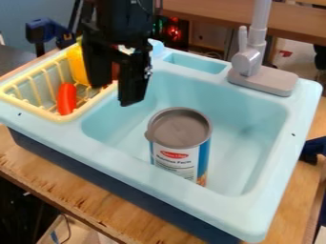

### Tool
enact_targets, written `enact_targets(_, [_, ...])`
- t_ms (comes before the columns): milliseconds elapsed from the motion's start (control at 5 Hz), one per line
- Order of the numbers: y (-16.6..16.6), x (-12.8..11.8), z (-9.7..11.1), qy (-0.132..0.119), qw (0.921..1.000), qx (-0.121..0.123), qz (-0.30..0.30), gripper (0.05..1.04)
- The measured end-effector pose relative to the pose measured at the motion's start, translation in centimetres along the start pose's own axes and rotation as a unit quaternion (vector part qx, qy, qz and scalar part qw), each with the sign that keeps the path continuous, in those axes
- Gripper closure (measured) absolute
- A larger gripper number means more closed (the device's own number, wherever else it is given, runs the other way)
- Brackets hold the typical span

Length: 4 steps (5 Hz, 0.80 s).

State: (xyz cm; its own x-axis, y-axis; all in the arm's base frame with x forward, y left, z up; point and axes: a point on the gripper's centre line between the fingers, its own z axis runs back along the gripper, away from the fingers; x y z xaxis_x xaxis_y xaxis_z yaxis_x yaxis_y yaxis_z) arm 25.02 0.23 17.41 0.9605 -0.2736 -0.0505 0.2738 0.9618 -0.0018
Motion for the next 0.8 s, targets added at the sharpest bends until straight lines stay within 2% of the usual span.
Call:
enact_targets(200, [-0.1,0.4,-1.2,-0.017,0.9997,-0.001,-0.015,0.084])
enact_targets(400, [0.0,1.0,-2.2,-0.016,0.9997,-0.004,-0.019,0.084])
enact_targets(800, [1.1,1.3,-2.9,-0.016,0.9999,-0.005,-0.004,0.084])
